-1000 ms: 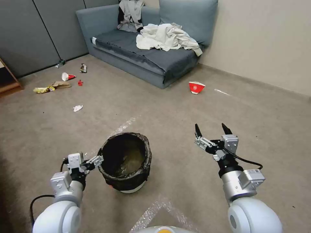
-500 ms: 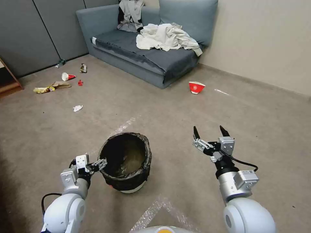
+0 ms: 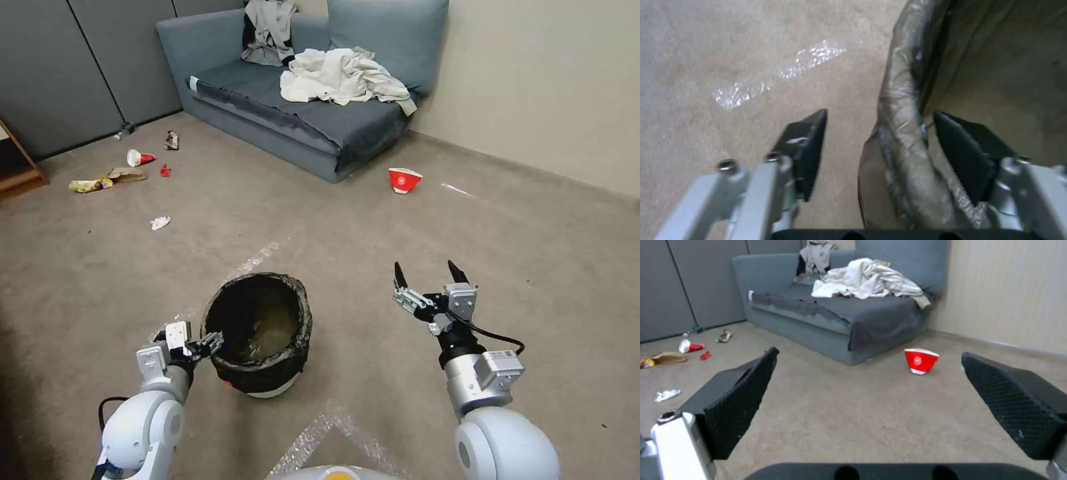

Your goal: Pick up the trash can from the floor.

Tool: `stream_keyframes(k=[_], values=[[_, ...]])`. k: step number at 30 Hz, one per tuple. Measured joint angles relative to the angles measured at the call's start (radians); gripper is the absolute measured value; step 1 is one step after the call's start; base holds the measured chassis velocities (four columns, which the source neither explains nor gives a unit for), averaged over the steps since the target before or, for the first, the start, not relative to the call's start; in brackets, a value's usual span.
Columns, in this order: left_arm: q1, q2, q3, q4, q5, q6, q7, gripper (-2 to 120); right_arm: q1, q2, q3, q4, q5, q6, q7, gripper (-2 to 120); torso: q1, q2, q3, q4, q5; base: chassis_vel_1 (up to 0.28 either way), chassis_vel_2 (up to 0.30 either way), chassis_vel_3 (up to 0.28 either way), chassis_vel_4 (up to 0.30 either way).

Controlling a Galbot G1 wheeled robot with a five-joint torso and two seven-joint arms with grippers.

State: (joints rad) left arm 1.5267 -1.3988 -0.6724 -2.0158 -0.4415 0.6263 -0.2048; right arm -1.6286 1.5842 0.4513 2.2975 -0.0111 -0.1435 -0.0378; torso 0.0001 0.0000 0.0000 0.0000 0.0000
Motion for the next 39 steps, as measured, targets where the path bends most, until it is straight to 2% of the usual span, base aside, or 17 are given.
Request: stream_keyframes(k=[2, 6, 8, 9, 13, 22, 25, 26, 29, 39], values=[[0.002, -0.002, -0.001, 0.000, -0.004, 0.002, -0.002, 48, 0.000, 0.000, -0.002, 0.000, 0.000, 0.001, 0.001, 100, 0.000, 0.000, 0.000, 0.0000, 0.0001, 0.000, 0.000, 0.000, 0.000], [0.002, -0.004, 0.000, 0.000, -0.005, 0.002, -0.003, 39, 0.001, 0.000, -0.002, 0.000, 0.000, 0.002, 0.001, 100, 0.000, 0.000, 0.000, 0.0000, 0.0001, 0.000, 0.000, 0.000, 0.000], [0.000, -0.004, 0.002, -0.001, -0.006, 0.006, -0.005, 27, 0.001, 0.000, -0.003, 0.000, 0.000, 0.004, 0.002, 100, 0.000, 0.000, 0.000, 0.0000, 0.0000, 0.000, 0.000, 0.000, 0.000], [0.000, -0.004, 0.002, -0.001, -0.006, 0.006, -0.005, 27, 0.001, 0.000, -0.003, 0.000, 0.000, 0.004, 0.002, 100, 0.000, 0.000, 0.000, 0.0000, 0.0000, 0.000, 0.000, 0.000, 0.000], [0.000, -0.008, 0.005, -0.005, -0.007, 0.006, -0.006, 9, 0.001, -0.001, -0.003, 0.000, 0.001, 0.008, 0.004, 100, 0.000, 0.000, 0.000, -0.0001, -0.0001, 0.000, 0.000, 0.000, 0.000], [0.026, -0.016, 0.003, -0.037, -0.003, -0.017, -0.011, 5, 0.003, -0.005, -0.002, 0.002, 0.003, 0.015, 0.013, 100, 0.000, 0.000, 0.000, 0.0000, 0.0000, 0.000, 0.000, 0.000, 0.000], [0.047, -0.016, 0.000, -0.050, 0.005, -0.156, 0.020, 4, 0.003, -0.006, -0.002, 0.003, 0.004, 0.018, 0.015, 100, 0.000, 0.000, 0.000, 0.0001, 0.0001, 0.000, 0.000, 0.000, 0.000], [0.047, -0.016, 0.000, -0.050, 0.005, -0.156, 0.020, 4, 0.003, -0.006, -0.002, 0.003, 0.004, 0.018, 0.015, 100, 0.000, 0.000, 0.000, 0.0001, 0.0001, 0.000, 0.000, 0.000, 0.000], [0.070, -0.017, -0.009, -0.073, 0.026, -0.265, 0.085, 4, 0.002, -0.006, -0.003, 0.008, 0.004, 0.021, 0.015, 100, 0.000, 0.000, 0.000, 0.0001, 0.0002, 0.000, 0.000, 0.000, 0.000], [0.132, -0.025, -0.013, -0.193, 0.027, -0.387, 0.165, 4, 0.001, -0.006, 0.001, 0.021, 0.007, 0.022, 0.017, 100, 0.000, 0.000, 0.000, 0.0000, 0.0001, 0.000, 0.000, 0.000, 0.000]])
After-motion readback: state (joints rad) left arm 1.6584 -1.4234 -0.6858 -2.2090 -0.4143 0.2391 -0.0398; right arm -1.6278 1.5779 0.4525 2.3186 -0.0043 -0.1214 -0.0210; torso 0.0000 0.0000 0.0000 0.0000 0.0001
